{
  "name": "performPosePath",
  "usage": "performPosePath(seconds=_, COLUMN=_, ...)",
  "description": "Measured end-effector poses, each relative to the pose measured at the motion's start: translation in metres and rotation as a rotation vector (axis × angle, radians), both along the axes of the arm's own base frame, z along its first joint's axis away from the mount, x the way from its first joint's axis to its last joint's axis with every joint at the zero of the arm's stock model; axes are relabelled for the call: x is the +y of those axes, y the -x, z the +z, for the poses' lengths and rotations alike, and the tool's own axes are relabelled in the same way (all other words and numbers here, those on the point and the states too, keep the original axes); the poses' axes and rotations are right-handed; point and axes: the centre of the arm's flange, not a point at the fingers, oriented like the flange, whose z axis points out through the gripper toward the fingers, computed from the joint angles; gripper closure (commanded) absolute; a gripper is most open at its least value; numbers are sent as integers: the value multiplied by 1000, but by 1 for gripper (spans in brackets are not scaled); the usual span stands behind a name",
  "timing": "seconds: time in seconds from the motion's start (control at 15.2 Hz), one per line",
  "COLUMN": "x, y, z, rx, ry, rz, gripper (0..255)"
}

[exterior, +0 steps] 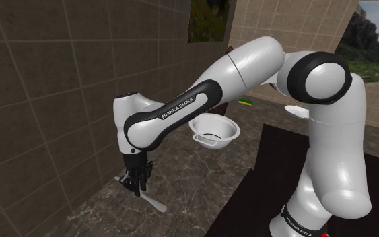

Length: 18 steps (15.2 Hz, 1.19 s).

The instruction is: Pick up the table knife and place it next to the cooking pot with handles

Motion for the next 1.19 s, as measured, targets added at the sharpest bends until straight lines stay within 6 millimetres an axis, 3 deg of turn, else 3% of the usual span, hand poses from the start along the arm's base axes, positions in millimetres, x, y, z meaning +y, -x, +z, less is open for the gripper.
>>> performPosePath(seconds=0.86, x=1, y=2, z=66, rx=0, ry=0, rz=0, gripper=255)
performPosePath(seconds=1.19, x=-52, y=7, z=69, rx=0, ry=1, rz=-1, gripper=255)
